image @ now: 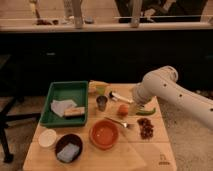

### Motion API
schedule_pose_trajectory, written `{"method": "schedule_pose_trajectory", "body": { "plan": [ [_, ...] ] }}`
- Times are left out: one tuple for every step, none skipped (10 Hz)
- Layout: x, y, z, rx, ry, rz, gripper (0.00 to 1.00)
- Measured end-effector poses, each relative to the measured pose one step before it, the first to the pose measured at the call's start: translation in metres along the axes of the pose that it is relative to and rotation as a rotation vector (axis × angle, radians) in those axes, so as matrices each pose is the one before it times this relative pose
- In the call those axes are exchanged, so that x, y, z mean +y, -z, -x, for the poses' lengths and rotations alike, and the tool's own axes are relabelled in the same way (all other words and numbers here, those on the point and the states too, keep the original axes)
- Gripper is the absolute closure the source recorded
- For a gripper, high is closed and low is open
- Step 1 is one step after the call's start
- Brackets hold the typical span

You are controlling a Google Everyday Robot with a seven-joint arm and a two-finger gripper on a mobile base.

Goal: Place banana in paper cup

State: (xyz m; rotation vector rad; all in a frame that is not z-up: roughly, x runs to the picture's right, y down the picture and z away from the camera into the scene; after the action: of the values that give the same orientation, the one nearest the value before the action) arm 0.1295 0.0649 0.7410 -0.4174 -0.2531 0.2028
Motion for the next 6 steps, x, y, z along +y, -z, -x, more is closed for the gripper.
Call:
{"method": "schedule_pose_trajectory", "body": {
  "plan": [
    [-0.00985, -0.00977, 0.00827, -0.01058, 0.00041, -0.0046, 0.2],
    [-0.00923, -0.00882, 0.00901, -0.0087, 0.0034, -0.00245, 0.2],
    [-0.01477, -0.0159, 0.01158, -0.01265, -0.00164, -0.00288, 0.2],
    [-0.00713, -0.00894, 0.00864, -0.00886, 0.00498, 0.00101, 0.2],
    [-0.00589, -0.00843, 0.00757, -0.00779, 0.00529, 0.00214, 0.2],
    [-0.00776, -0.00454, 0.00505, -0.00242, 0.00549, -0.00677, 0.2]
  ]
}}
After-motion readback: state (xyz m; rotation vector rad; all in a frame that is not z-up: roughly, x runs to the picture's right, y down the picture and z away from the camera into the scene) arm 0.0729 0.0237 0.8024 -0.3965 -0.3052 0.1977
